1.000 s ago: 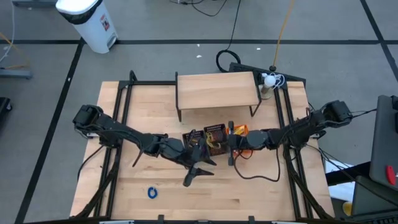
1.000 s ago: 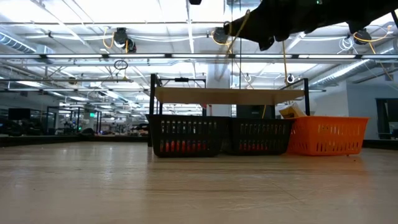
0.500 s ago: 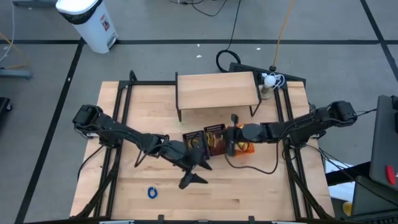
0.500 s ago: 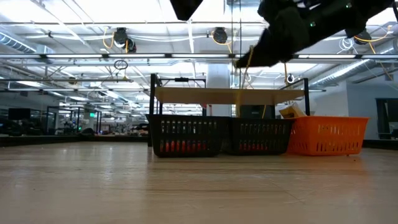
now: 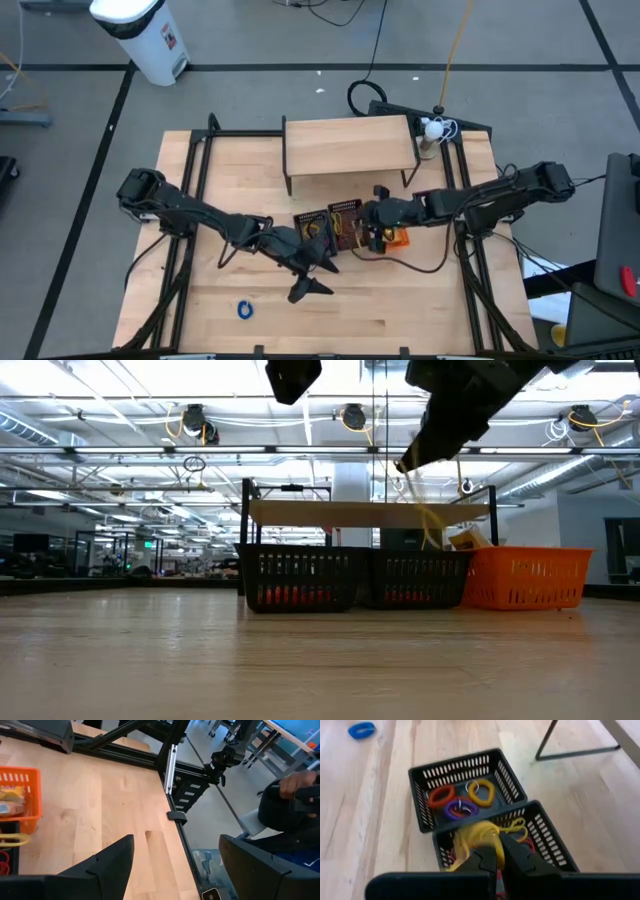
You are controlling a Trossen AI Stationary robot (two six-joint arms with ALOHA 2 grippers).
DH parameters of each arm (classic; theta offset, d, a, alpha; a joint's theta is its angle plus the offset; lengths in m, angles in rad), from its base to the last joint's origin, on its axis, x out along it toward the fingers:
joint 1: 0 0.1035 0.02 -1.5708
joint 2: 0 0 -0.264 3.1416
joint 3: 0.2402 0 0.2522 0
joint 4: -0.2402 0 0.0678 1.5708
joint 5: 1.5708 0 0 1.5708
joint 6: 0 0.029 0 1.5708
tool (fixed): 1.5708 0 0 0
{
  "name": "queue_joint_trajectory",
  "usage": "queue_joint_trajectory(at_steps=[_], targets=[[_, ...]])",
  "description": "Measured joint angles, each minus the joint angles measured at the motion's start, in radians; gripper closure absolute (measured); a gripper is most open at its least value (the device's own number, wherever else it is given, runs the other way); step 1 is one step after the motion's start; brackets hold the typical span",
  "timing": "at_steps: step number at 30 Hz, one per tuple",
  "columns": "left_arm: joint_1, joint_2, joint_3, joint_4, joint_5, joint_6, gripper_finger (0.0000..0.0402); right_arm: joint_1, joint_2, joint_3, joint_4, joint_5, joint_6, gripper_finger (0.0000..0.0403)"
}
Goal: Pick & Place Office Desk Supplies
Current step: Put the yellow rubber band into the right black bin, then put the blue spiral keychain into the left black bin
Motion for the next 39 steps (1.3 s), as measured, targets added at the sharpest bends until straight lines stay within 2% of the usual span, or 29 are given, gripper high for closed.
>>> queue_joint_trajectory(at_steps=[7, 11, 22, 26, 36, 39], targets=[[0.000, 0.000, 0.000, -0.003, 0.000, -0.009, 0.0107, -0.063, 0.001, 0.085, -0.158, -0.013, 0.020, 0.0403], [-0.001, 0.000, 0.000, -0.009, 0.001, -0.018, 0.0107, -0.088, 0.003, 0.091, -0.173, -0.081, 0.024, 0.0403], [-0.001, 0.000, 0.000, -0.009, 0.001, -0.030, 0.0107, -0.086, 0.006, 0.091, -0.173, -0.084, 0.053, 0.0396], [-0.002, 0.000, 0.000, -0.010, 0.001, -0.030, 0.0107, -0.092, 0.006, 0.091, -0.149, -0.119, 0.082, 0.0358], [-0.008, 0.000, 0.000, -0.017, 0.002, -0.022, 0.0107, -0.079, 0.006, 0.091, -0.084, -0.135, 0.083, 0.0223], [-0.011, -0.001, 0.000, -0.119, 0.017, -0.047, 0.0108, -0.021, 0.006, 0.091, -0.088, -0.148, 0.101, 0.0198]])
